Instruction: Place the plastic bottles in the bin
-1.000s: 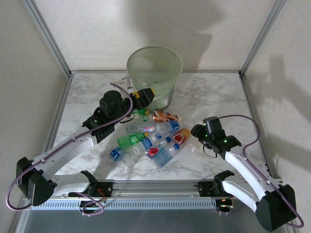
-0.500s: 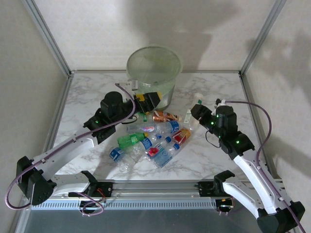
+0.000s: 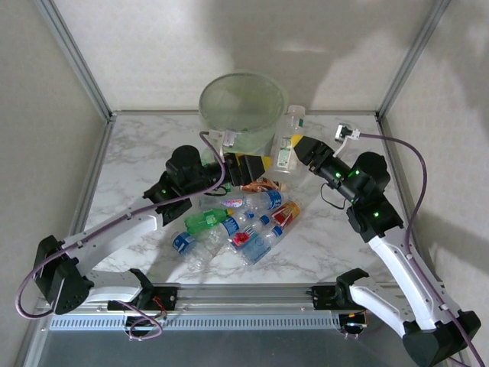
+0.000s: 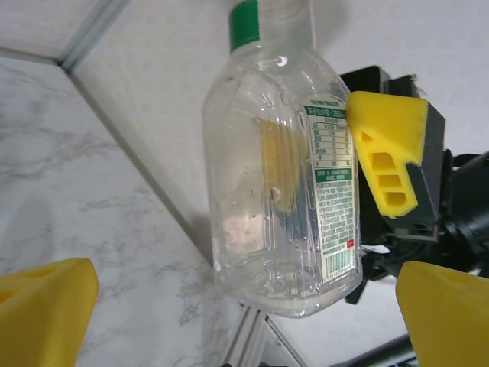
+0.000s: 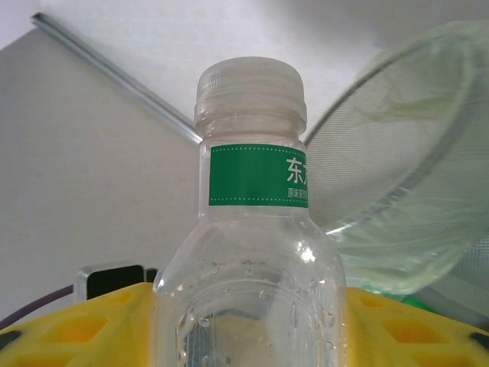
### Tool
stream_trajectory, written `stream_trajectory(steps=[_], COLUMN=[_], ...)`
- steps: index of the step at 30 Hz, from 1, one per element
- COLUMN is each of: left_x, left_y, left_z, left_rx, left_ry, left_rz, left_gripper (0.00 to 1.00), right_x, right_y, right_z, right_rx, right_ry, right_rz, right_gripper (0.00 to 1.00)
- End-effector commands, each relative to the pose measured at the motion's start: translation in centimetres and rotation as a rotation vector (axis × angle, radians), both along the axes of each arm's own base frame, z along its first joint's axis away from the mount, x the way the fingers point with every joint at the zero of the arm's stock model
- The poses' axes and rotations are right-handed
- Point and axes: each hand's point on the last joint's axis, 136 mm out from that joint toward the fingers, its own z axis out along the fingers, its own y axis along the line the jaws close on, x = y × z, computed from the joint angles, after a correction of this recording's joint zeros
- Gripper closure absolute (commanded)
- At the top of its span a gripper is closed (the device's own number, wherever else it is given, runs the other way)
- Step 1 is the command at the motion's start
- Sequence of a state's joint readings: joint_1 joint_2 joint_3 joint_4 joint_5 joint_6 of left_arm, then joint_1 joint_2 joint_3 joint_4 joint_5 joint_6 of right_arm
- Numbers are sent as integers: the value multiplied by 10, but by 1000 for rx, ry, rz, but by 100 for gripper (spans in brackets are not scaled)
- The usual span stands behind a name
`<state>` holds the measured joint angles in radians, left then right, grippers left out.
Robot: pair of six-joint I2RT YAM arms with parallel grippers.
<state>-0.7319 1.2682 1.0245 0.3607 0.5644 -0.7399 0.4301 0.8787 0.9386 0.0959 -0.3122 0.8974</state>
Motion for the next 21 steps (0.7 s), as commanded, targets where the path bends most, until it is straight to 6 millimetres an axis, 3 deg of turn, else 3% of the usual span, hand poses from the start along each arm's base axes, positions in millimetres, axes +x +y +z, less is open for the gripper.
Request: stream_trajectory(steps=[1,11,21], left_x=[-17,-28,-28], left_y=[-11,-19,-23], left_z=[28,45,62], left_rx=[-102,-183,-265], left_ry=[-41,-45,-64], left_rz=[-123,-192,-227], left_gripper=[0,1,10], right_x=[-22,-35,-32], right_y=[11,22,38], right_z=[46,61,49], right_rx=[89,181,216], right_ry=[-145,-189,-147], right_rz=[118,234,287], right_gripper=[43,43,43])
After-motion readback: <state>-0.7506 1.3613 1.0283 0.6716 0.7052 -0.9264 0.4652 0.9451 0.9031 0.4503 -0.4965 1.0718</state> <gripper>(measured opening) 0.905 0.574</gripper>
